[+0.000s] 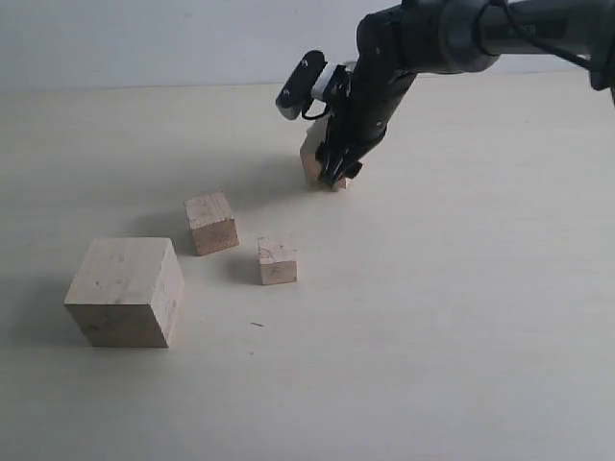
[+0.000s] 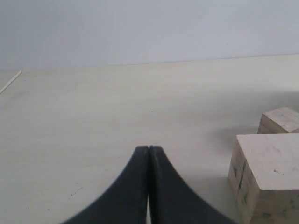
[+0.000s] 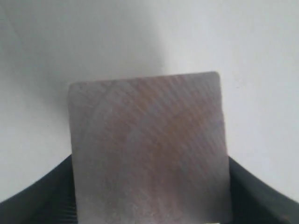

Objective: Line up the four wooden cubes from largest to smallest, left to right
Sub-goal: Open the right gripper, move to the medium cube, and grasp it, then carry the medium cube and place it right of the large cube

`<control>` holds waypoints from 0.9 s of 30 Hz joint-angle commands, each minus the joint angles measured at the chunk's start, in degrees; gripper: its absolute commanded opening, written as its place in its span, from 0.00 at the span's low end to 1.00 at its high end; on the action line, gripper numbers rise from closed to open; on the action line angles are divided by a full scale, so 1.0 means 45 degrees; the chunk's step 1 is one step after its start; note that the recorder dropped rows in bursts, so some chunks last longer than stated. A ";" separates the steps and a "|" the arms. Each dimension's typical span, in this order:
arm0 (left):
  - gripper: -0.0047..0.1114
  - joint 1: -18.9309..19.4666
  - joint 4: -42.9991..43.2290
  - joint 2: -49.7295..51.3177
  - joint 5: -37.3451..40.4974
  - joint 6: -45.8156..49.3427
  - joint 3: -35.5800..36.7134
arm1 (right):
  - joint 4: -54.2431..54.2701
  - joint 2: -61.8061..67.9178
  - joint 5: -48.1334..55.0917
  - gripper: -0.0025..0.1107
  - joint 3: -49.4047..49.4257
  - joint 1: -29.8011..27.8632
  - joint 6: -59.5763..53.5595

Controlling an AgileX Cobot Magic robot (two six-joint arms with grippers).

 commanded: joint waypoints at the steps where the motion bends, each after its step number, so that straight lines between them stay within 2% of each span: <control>1: 0.04 0.0015 -0.0006 -0.0082 -0.0025 0.0012 0.0008 | 0.0177 -0.1745 0.0172 0.03 -0.0056 -0.0027 0.0946; 4: 0.04 0.0015 -0.0006 -0.0082 -0.0025 0.0012 0.0008 | 0.1289 -0.3015 0.1033 0.03 -0.0056 0.0091 0.0624; 8: 0.04 0.0015 -0.0006 -0.0082 -0.0025 0.0012 0.0008 | 0.4508 -0.4571 0.2661 0.03 0.0464 0.0466 -0.2115; 12: 0.04 0.0015 -0.0006 -0.0082 -0.0025 0.0012 0.0008 | 0.6797 -0.5614 0.2963 0.03 0.2074 0.1160 -0.4179; 18: 0.04 0.0015 -0.0006 -0.0082 -0.0025 0.0012 0.0008 | 0.6752 -0.5153 0.1858 0.03 0.3914 0.2609 -0.4760; 23: 0.04 0.0015 -0.0006 -0.0082 -0.0025 0.0012 0.0008 | 0.6350 -0.4114 0.1658 0.03 0.4009 0.3642 -0.5065; 27: 0.04 0.0015 -0.0006 -0.0082 -0.0025 0.0012 0.0008 | 0.6317 -0.3291 0.1355 0.02 0.4009 0.4003 -0.5065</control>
